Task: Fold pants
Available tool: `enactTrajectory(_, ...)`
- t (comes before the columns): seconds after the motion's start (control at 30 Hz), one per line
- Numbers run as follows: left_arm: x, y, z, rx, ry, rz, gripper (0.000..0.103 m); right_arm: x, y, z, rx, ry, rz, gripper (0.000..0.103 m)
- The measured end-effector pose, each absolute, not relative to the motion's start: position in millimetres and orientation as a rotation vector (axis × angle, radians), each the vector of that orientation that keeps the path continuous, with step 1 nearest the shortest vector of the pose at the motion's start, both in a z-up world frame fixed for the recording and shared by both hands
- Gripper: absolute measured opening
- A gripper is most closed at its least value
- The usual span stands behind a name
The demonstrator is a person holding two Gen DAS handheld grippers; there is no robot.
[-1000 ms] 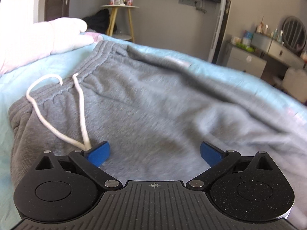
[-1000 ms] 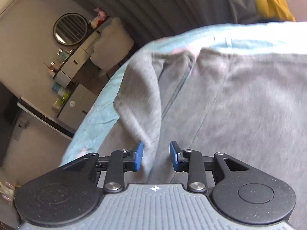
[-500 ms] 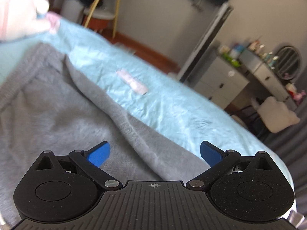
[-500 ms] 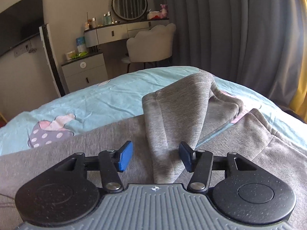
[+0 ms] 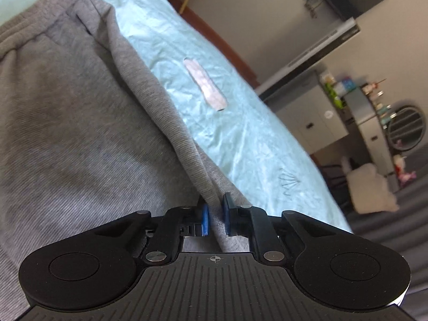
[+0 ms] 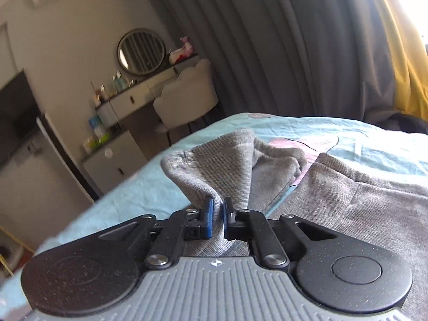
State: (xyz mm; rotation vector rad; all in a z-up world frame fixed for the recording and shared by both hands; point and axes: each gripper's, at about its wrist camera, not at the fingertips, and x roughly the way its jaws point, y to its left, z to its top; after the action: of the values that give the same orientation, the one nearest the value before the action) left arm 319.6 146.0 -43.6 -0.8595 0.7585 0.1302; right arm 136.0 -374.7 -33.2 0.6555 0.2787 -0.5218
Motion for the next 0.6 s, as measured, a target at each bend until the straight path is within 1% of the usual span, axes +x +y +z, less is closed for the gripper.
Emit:
enactTrajectory(0.1,302.6,149.5,-33.9,-0.895,0.736,0.103,0.012,118.0,-392.1,-33.9,0.826,0.206,-0.468,0.007)
enactTrajectory(0.13,295.0,150.4,-28.6,-0.898,0.712,0.097,0.009,112.2,-396.2,-33.6,0.861,0.183,-0.460,0.006)
enactTrajectory(0.17,286.7,151.4,-21.7,-0.887,0.679,0.093,0.003,107.1,-398.7,-32.6,0.873,0.163,-0.467,0.002)
enactTrajectory(0.27,255.8,151.1,2.2,-0.845,0.594,0.069,0.001,97.2,-403.1,-32.8,0.901,0.137,-0.446,0.002)
enactTrajectory(0.43,220.2,151.6,19.6,-0.786,0.596,0.052,0.001,89.3,-399.3,-29.7,0.919,0.161,-0.463,0.002)
enactTrajectory(0.5,220.9,154.4,20.1,-0.778,0.633,0.069,0.009,85.8,-397.6,-31.8,0.950,0.190,-0.481,0.002)
enactTrajectory(0.53,224.1,157.0,17.9,-0.802,0.641,0.067,0.029,85.7,-396.7,-33.9,0.956,0.203,-0.496,0.002)
enactTrajectory(0.57,227.5,160.2,13.8,-0.841,0.645,0.058,0.059,87.1,-395.7,-36.9,0.955,0.220,-0.508,0.003)
enactTrajectory(0.6,232.6,162.4,9.0,-0.883,0.644,0.055,0.068,88.8,-395.9,-40.8,0.952,0.248,-0.520,0.005)
